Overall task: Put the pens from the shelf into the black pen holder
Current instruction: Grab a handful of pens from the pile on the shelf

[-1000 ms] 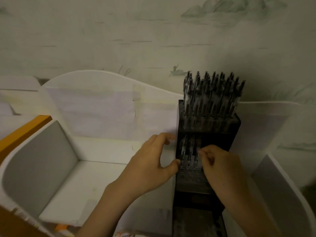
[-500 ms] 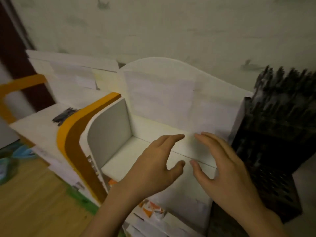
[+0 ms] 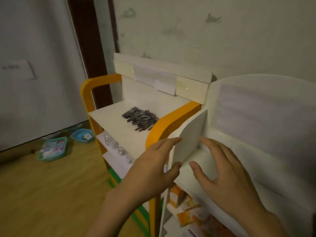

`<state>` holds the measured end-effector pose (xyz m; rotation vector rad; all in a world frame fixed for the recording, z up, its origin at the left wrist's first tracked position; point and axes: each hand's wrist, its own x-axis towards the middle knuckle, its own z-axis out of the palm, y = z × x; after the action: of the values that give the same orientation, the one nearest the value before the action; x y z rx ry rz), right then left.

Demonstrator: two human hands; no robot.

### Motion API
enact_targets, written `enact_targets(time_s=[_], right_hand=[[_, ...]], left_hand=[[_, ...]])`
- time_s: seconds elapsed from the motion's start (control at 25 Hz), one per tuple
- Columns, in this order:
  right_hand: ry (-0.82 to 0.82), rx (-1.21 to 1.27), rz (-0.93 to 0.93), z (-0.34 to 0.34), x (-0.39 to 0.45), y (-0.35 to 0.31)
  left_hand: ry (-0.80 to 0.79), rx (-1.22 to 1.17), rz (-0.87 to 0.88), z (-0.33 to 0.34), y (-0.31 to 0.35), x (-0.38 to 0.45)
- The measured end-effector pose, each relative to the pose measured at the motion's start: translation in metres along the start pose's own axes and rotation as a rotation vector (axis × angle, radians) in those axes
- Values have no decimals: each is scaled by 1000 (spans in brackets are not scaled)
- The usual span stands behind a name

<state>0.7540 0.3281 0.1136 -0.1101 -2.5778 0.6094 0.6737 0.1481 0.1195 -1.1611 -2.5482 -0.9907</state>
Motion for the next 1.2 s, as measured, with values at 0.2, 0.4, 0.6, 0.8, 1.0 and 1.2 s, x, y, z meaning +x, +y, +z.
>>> enact_targets(time_s=[0.2,0.4,0.6,0.8,1.0,1.2], right_hand=[[34,27,-78,81,60,-102],[25,21,-85,151,115,-158],[36,-42,-45,204,172,-171],[47,-19,45,263,237,-155],[69,29,147,318,325,-127],[39,-35,237,344,393,-86]], left_hand=[[49,28,-23,-84,-112,-18],[53,8,-60,-139,-204,-16],[48,-20,-69,-159,-272,23],[-16,-2,-69,-155,-333,83],[-81,56,-83,-146,-395,181],[-135,62,-144,-115,-463,269]])
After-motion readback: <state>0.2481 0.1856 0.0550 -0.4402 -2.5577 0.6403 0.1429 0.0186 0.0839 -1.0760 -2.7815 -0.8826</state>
